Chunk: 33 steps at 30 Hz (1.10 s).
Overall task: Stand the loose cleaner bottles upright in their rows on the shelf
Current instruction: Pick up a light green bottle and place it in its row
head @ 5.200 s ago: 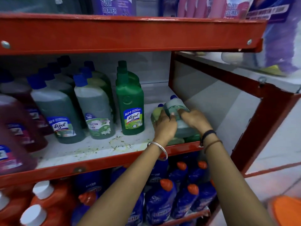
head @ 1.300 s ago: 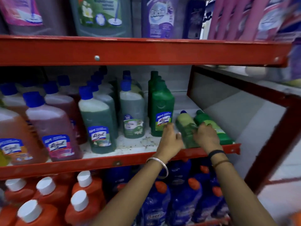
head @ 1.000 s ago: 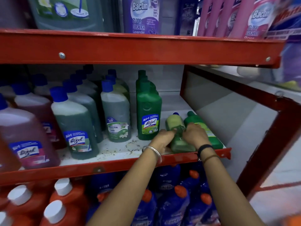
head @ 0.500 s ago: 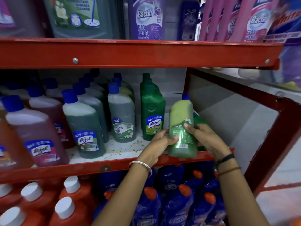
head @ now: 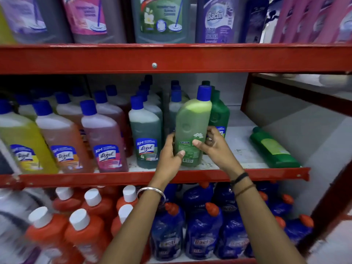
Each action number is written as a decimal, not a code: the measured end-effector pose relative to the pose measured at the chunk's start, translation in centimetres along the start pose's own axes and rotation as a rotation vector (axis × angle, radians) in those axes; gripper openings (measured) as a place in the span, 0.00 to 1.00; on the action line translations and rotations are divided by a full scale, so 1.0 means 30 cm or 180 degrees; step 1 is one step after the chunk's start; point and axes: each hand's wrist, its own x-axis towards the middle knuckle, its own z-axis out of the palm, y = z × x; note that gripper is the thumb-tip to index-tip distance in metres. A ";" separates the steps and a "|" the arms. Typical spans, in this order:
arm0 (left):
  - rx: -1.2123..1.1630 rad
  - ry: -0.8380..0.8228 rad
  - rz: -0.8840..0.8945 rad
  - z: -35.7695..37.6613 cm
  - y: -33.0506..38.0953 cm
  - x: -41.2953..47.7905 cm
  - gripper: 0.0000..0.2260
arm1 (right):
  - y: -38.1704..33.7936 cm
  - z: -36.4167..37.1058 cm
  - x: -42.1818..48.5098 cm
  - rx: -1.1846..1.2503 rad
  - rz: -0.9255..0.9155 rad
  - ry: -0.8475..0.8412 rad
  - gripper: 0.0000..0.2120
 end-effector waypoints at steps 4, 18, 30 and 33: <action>0.0380 0.0199 -0.0065 -0.041 -0.035 -0.008 0.27 | 0.055 0.089 0.014 -0.0049 -0.0037 0.0016 0.20; 0.1396 0.0901 0.0396 -0.006 -0.077 -0.081 0.20 | 0.085 0.158 -0.016 -0.0559 -0.0105 0.0433 0.27; 0.1088 0.0219 0.0095 -0.021 -0.044 -0.062 0.31 | 0.030 0.084 0.028 0.0127 0.0310 -0.0169 0.17; 0.1112 0.0121 -0.0089 -0.017 -0.035 -0.042 0.34 | 0.038 0.062 0.047 0.0006 0.0247 -0.0267 0.14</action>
